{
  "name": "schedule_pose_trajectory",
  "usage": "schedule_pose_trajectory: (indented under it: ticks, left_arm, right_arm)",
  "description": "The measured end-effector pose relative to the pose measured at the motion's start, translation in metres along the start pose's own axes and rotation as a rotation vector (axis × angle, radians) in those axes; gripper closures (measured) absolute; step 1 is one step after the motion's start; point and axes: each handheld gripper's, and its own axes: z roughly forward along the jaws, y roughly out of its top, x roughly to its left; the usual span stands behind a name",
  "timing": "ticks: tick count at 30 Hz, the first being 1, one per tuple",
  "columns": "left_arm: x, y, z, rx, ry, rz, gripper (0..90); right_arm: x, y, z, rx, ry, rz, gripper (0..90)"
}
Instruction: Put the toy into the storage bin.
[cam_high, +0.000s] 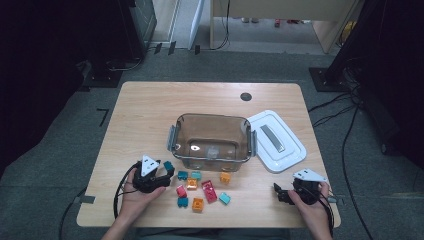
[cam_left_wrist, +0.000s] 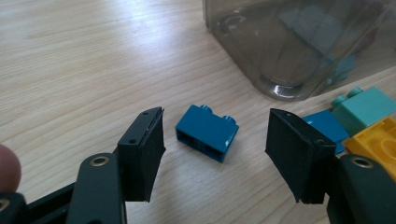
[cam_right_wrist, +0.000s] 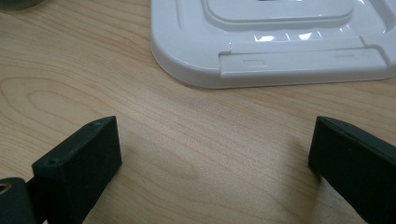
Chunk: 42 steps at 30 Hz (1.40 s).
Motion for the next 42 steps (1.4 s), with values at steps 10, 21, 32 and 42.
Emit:
schedule_pose_trajectory:
  ticks: [10, 21, 32, 42]
  left_arm:
    - [-0.004, 0.003, 0.012, 0.056, 0.060, 0.015, 42.4]
    - [-0.004, 0.000, 0.008, 0.039, 0.030, 0.036, 55.2]
    - [-0.004, -0.003, -0.001, 0.026, 0.017, 0.037, 56.5]
    - [-0.011, 0.004, 0.011, 0.055, 0.051, 0.055, 35.6]
  right_arm:
    - [0.000, 0.001, 0.002, 0.006, 0.000, 0.000, 0.0]
    - [0.000, 0.002, 0.002, 0.007, 0.004, -0.004, 0.0]
    - [0.000, 0.002, 0.002, 0.007, 0.004, -0.004, 0.0]
    - [0.000, 0.002, 0.002, 0.007, 0.005, -0.005, 0.0]
